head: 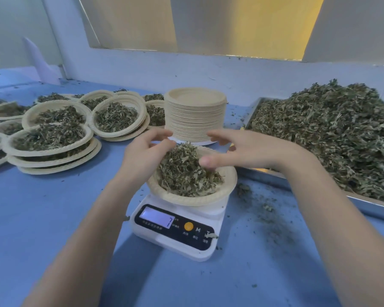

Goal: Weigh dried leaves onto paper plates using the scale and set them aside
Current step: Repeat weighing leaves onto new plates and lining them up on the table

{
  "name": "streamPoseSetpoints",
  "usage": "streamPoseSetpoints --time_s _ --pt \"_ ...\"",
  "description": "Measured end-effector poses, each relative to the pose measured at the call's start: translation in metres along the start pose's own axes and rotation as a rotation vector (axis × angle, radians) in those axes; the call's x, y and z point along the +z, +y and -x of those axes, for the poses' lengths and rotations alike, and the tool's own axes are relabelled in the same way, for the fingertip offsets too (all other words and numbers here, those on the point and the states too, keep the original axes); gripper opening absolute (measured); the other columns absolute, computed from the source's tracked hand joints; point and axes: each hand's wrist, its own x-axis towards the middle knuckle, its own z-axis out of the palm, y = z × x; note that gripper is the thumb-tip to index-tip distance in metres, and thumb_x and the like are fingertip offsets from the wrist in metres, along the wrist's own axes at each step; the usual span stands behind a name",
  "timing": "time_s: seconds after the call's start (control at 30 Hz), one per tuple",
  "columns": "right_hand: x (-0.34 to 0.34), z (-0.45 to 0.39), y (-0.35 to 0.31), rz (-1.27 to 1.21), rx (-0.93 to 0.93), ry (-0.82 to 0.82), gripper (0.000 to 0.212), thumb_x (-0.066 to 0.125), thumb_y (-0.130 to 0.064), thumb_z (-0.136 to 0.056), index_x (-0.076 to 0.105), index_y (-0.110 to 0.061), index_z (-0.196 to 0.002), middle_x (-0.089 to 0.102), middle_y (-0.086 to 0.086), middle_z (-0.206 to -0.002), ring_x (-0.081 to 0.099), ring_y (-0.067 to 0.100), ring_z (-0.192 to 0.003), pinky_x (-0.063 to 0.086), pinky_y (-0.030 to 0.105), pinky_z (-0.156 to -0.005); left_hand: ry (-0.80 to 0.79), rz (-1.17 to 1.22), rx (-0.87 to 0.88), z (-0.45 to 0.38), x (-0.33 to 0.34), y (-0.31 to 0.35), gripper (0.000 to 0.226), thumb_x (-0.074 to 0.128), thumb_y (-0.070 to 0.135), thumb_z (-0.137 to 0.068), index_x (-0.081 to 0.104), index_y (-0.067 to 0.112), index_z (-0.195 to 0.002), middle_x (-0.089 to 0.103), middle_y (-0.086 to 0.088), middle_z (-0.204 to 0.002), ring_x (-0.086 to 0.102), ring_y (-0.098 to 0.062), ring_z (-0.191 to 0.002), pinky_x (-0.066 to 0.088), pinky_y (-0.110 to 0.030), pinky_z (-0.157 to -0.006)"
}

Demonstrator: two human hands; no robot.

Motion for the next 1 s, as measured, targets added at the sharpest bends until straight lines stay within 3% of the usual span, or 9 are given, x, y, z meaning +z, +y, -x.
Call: streamPoseSetpoints --time_s 0.13,0.27,0.47,0.57,0.63,0.7,0.77,0.87,1.0 --pt "0.014 0.013 0.007 0.022 0.016 -0.209 0.144 0.072 -0.078 -0.039 -0.010 -0.035 -0.150 -0.004 -0.019 -0.157 0.005 0.002 -0.143 0.010 0.032 -0.119 -0.149 -0.115 -0.093 0.010 -0.014 -0.005 0.037 0.056 0.040 -0.089 0.054 0.035 -0.126 0.054 0.012 -0.124 0.054 0.000 -0.105 0.035 -0.019 -0.080" --pt "0.025 0.011 0.007 0.059 -0.006 -0.204 0.151 0.079 -0.074 -0.038 -0.016 -0.034 -0.149 -0.009 -0.014 -0.158 -0.006 0.011 -0.146 0.006 0.045 -0.120 -0.185 -0.118 -0.251 0.015 -0.015 -0.014 0.065 0.047 0.054 -0.090 0.030 0.026 -0.146 0.036 0.004 -0.148 0.038 -0.016 -0.131 0.027 -0.029 -0.093" --pt "0.029 0.005 0.005 -0.017 0.005 -0.105 0.155 0.078 -0.076 -0.031 -0.017 -0.038 -0.147 0.002 -0.007 -0.159 0.007 0.013 -0.145 0.012 0.034 -0.115 -0.156 -0.047 -0.255 0.017 -0.008 -0.013 0.065 0.042 0.056 -0.091 0.036 0.020 -0.144 0.038 0.002 -0.148 0.038 -0.017 -0.133 0.030 -0.035 -0.105" --pt "0.024 -0.004 -0.002 -0.080 -0.038 -0.037 0.154 0.079 -0.075 -0.027 -0.012 -0.041 -0.147 0.008 -0.009 -0.159 0.015 0.007 -0.142 0.014 0.024 -0.109 -0.113 -0.040 -0.239 0.012 -0.021 -0.004 0.061 0.042 0.053 -0.093 0.034 0.021 -0.144 0.037 0.006 -0.147 0.037 -0.016 -0.132 0.029 -0.031 -0.094" --pt "0.020 -0.018 -0.017 -0.104 -0.097 -0.025 0.154 0.081 -0.074 -0.027 -0.010 -0.042 -0.147 0.009 -0.012 -0.158 0.015 0.004 -0.140 0.014 0.022 -0.107 -0.056 -0.065 -0.208 0.004 -0.038 0.001 0.051 0.041 0.049 -0.094 0.042 0.019 -0.136 0.045 0.004 -0.136 0.043 -0.016 -0.120 0.029 -0.031 -0.087" --pt "0.016 -0.039 -0.039 -0.112 -0.164 -0.045 0.148 0.084 -0.070 -0.032 -0.005 -0.042 -0.147 0.015 -0.021 -0.154 0.017 0.002 -0.139 0.018 0.018 -0.104 0.041 -0.089 -0.201 -0.003 -0.059 0.004 0.046 0.043 0.046 -0.094 0.044 0.019 -0.132 0.048 0.005 -0.123 0.045 -0.017 -0.109 0.032 -0.031 -0.086" --pt "0.016 -0.063 -0.064 -0.096 -0.259 -0.052 0.137 0.087 -0.060 -0.041 0.003 -0.041 -0.147 0.022 -0.036 -0.141 0.023 -0.003 -0.133 0.022 0.011 -0.099 0.142 -0.108 -0.205 -0.013 -0.081 0.005 0.049 0.044 0.044 -0.094 0.041 0.019 -0.136 0.049 0.001 -0.125 0.047 -0.022 -0.112 0.037 -0.033 -0.093" --pt "0.020 -0.104 -0.099 -0.037 -0.327 -0.030 0.129 0.087 -0.054 -0.048 0.007 -0.037 -0.148 0.023 -0.025 -0.144 0.024 -0.003 -0.130 0.022 0.016 -0.099 0.261 -0.232 -0.179 -0.031 -0.117 0.004 0.048 0.043 0.042 -0.096 0.043 0.015 -0.135 0.048 -0.001 -0.118 0.045 -0.020 -0.107 0.031 -0.030 -0.082" --pt "0.031 -0.165 -0.141 0.043 -0.343 -0.052 0.136 0.083 -0.063 -0.048 0.001 -0.029 -0.151 0.016 -0.008 -0.158 0.020 0.012 -0.142 0.019 0.022 -0.102 0.332 -0.330 -0.259 -0.059 -0.174 -0.013 0.055 0.040 0.048 -0.095 0.040 0.016 -0.140 0.046 -0.008 -0.139 0.046 -0.028 -0.121 0.035 -0.035 -0.090"
